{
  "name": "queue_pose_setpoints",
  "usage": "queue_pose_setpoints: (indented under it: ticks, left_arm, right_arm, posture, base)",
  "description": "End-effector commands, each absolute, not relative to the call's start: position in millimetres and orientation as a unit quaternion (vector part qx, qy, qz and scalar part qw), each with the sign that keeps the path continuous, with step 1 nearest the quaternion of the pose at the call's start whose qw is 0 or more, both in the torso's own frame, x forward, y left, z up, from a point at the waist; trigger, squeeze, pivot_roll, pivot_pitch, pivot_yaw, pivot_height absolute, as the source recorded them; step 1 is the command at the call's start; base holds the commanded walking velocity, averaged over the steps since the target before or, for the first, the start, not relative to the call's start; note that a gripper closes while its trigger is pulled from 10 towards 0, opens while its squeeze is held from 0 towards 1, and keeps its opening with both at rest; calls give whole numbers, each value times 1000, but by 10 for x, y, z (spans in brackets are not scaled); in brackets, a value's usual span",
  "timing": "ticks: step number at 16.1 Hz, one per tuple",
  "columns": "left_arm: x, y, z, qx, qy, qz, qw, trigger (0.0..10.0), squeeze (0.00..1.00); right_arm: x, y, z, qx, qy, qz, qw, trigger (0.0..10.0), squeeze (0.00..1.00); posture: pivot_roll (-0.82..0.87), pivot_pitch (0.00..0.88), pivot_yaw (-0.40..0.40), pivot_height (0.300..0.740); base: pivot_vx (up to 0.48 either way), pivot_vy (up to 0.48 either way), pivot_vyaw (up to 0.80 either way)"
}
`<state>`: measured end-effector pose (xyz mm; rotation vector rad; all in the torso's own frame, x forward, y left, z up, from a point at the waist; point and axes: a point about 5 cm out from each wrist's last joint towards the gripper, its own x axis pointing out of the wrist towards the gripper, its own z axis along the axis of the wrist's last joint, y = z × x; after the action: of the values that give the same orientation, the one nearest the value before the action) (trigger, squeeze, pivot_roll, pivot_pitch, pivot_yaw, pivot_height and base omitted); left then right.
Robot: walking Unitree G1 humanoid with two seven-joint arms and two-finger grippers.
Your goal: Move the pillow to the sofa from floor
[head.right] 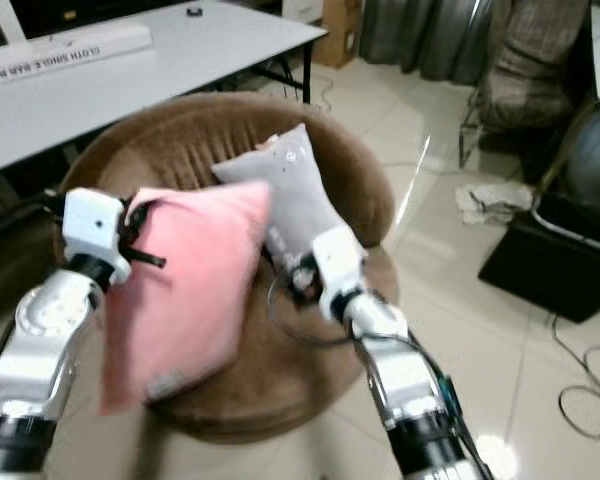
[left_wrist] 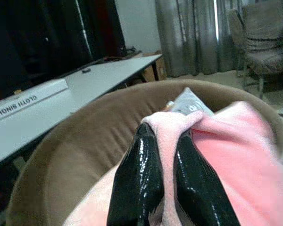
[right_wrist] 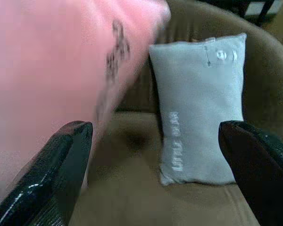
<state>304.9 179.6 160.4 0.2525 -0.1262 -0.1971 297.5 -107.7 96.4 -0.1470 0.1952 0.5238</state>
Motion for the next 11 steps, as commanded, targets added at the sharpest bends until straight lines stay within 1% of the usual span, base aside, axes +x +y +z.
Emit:
queue_pose_setpoints:
  ticks: [1,7,8,10,11]
  left_arm:
    - [3074,1665,1717,123,-91,-122,981,10000,0]
    - [3083,1686,1703,125,-80,-126,981,10000,0]
    - [3099,1652,1696,115,-75,-143,980,10000,0]
    - [3147,1568,1696,128,-72,-177,973,10000,0]
    - [3163,1554,1698,129,-72,-181,972,10000,0]
  right_arm:
    - [2963,-1170,972,-85,96,258,958,10000,0]
    - [2954,-1176,962,-81,96,266,956,10000,0]
    - [2950,-1168,968,-82,94,273,954,10000,0]
    - [2946,-1174,998,-84,85,285,951,10000,0]
    - [2942,-1177,1007,-85,82,290,950,10000,0]
  posture:
    - [132,0,29,740]
    - [143,0,28,740]
    - [154,0,34,740]
    - [152,0,43,740]
    - [152,0,43,740]
  base:
    - [469,0,0]
    - [464,0,0]
    - [0,0,0]
    - [0,0,0]
    - [0,0,0]
